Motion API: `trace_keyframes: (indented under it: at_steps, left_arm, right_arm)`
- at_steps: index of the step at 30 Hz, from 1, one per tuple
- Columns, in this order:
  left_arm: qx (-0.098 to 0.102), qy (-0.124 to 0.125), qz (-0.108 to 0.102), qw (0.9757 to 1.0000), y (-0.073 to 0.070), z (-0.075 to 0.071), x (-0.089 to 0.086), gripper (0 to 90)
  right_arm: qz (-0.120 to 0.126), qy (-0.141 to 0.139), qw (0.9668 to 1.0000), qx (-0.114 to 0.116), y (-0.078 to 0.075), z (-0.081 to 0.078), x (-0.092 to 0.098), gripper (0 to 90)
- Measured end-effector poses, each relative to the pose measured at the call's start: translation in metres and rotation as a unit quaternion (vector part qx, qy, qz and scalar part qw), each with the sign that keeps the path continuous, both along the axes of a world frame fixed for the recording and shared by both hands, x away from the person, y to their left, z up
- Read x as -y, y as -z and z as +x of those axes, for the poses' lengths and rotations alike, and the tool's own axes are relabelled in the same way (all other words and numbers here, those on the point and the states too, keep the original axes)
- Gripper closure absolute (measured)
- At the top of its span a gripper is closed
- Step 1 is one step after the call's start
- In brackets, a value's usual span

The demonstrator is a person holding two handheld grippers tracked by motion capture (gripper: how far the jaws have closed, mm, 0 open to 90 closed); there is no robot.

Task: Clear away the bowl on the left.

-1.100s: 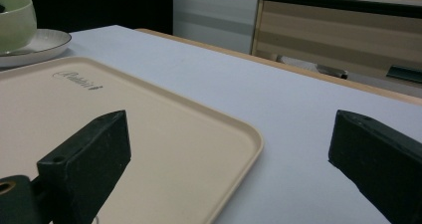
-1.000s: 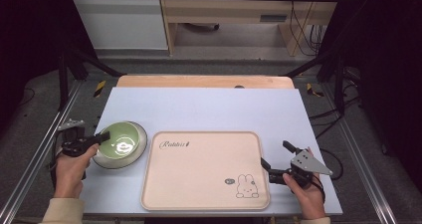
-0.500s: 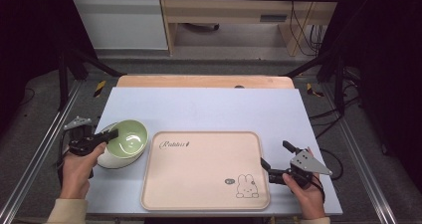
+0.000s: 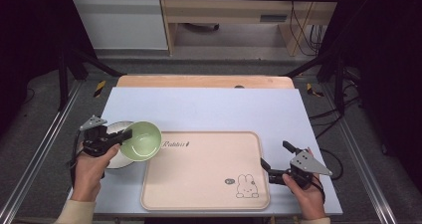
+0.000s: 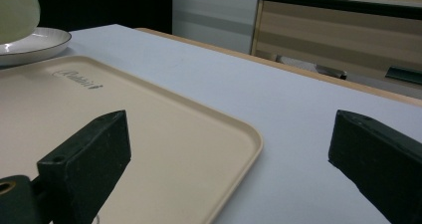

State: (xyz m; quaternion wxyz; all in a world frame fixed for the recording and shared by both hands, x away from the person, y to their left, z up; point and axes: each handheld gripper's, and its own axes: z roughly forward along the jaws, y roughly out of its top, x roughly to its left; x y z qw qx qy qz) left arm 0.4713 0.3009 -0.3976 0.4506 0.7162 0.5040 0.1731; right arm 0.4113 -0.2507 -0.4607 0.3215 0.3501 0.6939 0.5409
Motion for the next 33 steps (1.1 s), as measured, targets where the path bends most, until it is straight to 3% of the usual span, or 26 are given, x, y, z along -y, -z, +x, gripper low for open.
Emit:
trace_keyframes:
  at_steps: [12,33]
  left_arm:
    - [0.006,0.033,0.024,0.9991,-0.001,-0.004,0.029,81.9]
    - [0.002,0.078,0.016,0.9969,0.004,-0.01,0.07,81.9]
  right_arm:
    - [0.002,-0.002,1.0,0.0,0.0,0.0,-0.001,3.2]
    - [0.005,0.0,1.0,0.005,-0.001,-0.001,-0.001,3.1]
